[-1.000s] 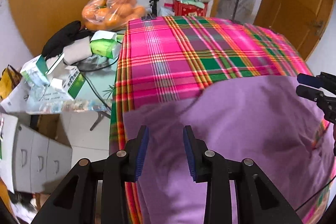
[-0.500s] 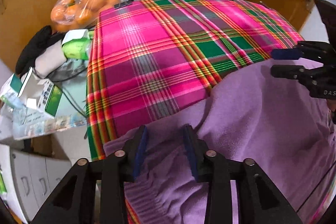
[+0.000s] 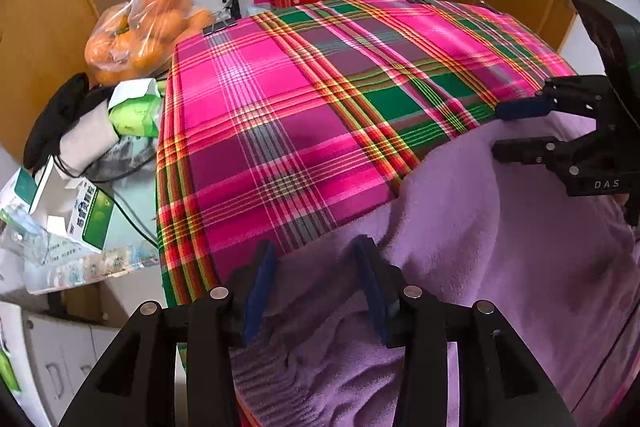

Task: Fold clothes

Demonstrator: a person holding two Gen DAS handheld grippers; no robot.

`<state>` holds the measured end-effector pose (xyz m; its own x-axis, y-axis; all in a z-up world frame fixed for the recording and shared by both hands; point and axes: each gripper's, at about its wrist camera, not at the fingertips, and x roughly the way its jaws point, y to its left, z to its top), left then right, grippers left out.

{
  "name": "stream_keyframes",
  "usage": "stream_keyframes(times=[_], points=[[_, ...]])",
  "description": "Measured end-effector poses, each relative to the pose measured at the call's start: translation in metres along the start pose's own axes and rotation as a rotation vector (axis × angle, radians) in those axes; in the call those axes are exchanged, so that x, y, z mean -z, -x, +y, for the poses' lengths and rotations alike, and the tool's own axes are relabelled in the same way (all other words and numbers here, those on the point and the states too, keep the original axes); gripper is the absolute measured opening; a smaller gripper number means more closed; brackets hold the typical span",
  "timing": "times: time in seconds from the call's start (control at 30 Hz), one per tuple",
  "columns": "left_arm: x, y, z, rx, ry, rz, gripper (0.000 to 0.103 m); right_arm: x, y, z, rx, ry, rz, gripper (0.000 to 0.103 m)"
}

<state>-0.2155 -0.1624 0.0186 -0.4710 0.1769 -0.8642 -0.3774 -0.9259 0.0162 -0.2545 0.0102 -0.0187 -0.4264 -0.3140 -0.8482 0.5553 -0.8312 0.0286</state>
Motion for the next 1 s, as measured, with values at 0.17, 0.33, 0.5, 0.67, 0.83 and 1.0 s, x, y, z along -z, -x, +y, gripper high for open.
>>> stream_keyframes(times=[0.17, 0.33, 0.5, 0.67, 0.83, 1.0], points=[[0.001, -0.001, 0.0, 0.003, -0.001, -0.017, 0.044, 0.0, -0.001, 0.0, -0.004, -0.015, -0.015, 0.052], [0.003, 0.001, -0.003, 0.006, -0.023, -0.027, 0.036, 0.002, -0.001, 0.001, 0.005, -0.011, -0.028, 0.051], [0.009, 0.004, -0.018, -0.024, -0.108, -0.038, 0.007, 0.004, 0.003, 0.004, -0.005, 0.009, -0.031, 0.034], [0.007, 0.01, -0.013, -0.049, -0.064, -0.06, 0.005, 0.007, 0.007, 0.014, 0.025, 0.053, -0.04, 0.008], [0.005, 0.023, -0.004, -0.081, -0.026, -0.114, 0.003, 0.006, 0.017, 0.014, 0.046, 0.041, -0.092, 0.005], [0.009, 0.012, 0.005, -0.092, 0.015, -0.09, 0.002, 0.006, 0.009, 0.015, 0.066, 0.049, -0.066, 0.005]])
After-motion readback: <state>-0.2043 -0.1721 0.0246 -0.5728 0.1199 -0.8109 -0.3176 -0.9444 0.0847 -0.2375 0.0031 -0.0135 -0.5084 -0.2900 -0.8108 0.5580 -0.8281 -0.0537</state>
